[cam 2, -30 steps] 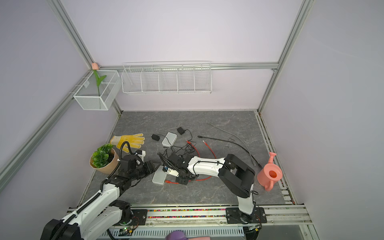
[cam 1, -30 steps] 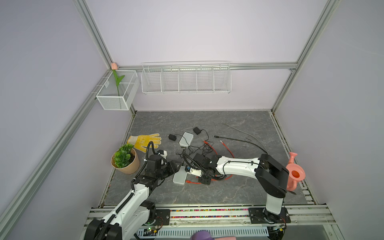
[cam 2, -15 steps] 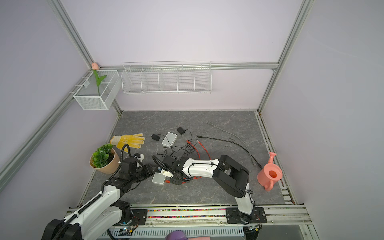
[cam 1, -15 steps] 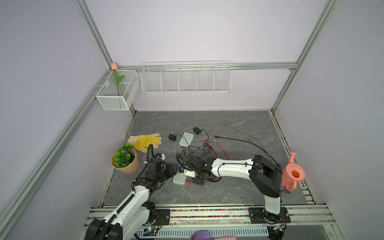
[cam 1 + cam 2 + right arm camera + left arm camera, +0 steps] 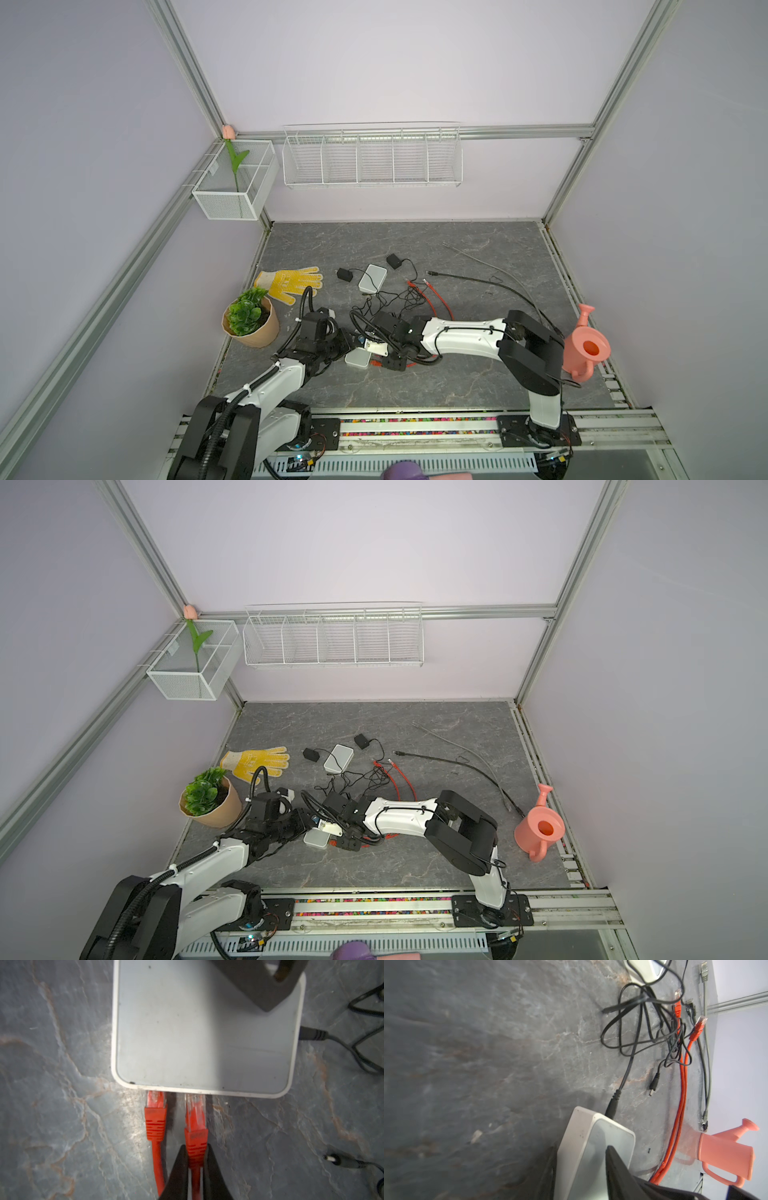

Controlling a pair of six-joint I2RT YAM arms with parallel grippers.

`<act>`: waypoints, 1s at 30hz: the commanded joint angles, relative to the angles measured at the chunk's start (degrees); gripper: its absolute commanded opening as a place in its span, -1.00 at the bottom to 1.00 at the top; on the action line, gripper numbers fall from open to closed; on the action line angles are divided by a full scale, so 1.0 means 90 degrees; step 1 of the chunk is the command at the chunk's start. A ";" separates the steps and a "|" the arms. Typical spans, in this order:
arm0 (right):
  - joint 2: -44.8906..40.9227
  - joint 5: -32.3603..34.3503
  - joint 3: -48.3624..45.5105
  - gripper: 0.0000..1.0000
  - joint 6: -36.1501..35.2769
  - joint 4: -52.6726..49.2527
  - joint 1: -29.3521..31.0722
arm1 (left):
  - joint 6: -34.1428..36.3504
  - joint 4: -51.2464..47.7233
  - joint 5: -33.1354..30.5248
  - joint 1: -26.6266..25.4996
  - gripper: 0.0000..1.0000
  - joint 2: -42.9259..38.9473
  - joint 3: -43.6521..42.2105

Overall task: Insert the plug into the switch port
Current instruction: 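Push the second red plug into the box port while the left gripper holds it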

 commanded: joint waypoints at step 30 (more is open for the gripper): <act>-0.0395 0.0706 -0.0557 -0.87 0.0976 0.2228 0.0480 | -0.0142 0.0288 0.0205 -0.0196 -0.19 -0.0047 -0.0351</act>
